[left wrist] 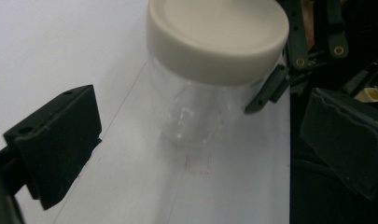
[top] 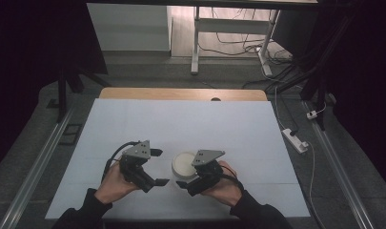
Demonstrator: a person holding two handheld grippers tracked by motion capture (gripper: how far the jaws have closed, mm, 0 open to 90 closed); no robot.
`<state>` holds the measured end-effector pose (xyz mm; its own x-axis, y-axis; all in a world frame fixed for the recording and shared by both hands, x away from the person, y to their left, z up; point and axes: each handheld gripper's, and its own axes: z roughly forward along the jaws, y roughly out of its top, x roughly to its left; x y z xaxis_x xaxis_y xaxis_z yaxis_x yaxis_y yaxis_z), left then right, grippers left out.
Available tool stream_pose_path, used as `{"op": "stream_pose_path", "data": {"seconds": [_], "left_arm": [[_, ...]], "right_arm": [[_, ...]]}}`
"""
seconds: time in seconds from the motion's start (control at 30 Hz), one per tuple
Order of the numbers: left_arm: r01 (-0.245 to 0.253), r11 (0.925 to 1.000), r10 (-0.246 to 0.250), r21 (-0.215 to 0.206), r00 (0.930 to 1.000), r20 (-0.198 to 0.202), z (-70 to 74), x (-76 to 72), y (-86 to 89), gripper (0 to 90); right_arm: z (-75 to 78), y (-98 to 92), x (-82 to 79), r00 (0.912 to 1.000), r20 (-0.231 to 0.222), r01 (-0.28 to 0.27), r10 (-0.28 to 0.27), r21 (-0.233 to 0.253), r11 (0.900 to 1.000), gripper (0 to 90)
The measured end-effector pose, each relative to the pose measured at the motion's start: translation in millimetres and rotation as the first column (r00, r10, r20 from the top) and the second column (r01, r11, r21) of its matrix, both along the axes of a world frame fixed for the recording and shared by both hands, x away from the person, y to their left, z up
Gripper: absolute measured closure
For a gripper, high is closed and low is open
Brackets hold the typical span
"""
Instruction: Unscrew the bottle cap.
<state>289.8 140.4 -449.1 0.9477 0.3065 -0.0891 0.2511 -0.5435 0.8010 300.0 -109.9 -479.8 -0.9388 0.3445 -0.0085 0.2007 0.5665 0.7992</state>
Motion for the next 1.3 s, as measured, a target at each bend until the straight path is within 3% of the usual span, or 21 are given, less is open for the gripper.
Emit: {"op": "stream_pose_path", "data": {"seconds": [0.3,0.43,0.57,0.8,0.93,1.07,1.13,1.17,1.2,1.3], "left_arm": [[0.117,0.9931,-0.117,0.012,0.9929,0.022,1.0,12.2,-18.2,0.0],[0.178,0.9841,-0.178,0.003,0.9840,0.015,0.7,16.1,-25.9,0.0],[0.255,0.9667,-0.255,-0.016,0.9668,0.010,-0.2,19.3,-34.9,0.5],[0.302,0.9517,-0.301,-0.057,0.9534,0.025,1.6,19.9,-38.6,6.1],[0.301,0.9514,-0.300,-0.065,0.9536,0.028,1.2,19.3,-37.8,7.2],[0.277,0.9590,-0.276,-0.058,0.9607,0.031,1.2,17.0,-38.3,7.6],[0.250,0.9674,-0.248,-0.044,0.9680,0.035,1.4,15.1,-39.5,7.9],[0.209,0.9775,-0.207,-0.030,0.9774,0.041,1.6,13.3,-41.1,7.9],[0.209,0.9775,-0.207,-0.030,0.9774,0.041,1.6,13.3,-41.1,8.0],[0.150,0.9884,-0.149,-0.023,0.9881,0.036,1.8,11.7,-43.9,8.0]], "right_arm": [[0.1,4.5,-4.8,0.9989,-0.001,-0.046,0.046,0.007,0.999,6.3],[0.1,6.3,-7.1,0.9981,-0.008,-0.061,0.061,0.008,0.998,6.3],[0.3,8.8,-10.0,0.9957,-0.007,-0.093,0.093,0.007,0.996,6.3],[1.4,11.0,-13.6,0.9920,-0.001,-0.126,0.126,0.010,0.992,6.3],[2.0,10.8,-14.0,0.9907,0.005,-0.136,0.136,0.007,0.991,6.3],[2.2,10.5,-13.5,0.9912,-0.003,-0.132,0.132,0.009,0.991,6.3],[1.3,10.8,-13.0,0.9927,-0.004,-0.120,0.120,-0.002,0.993,6.3],[1.1,10.7,-12.5,0.9940,-0.003,-0.109,0.109,-0.008,0.994,6.4],[0.8,10.4,-11.6,0.9948,0.006,-0.102,0.102,-0.014,0.995,6.3],[0.4,9.8,-10.1,0.9963,0.007,-0.085,0.085,-0.016,0.996,6.4]]}}
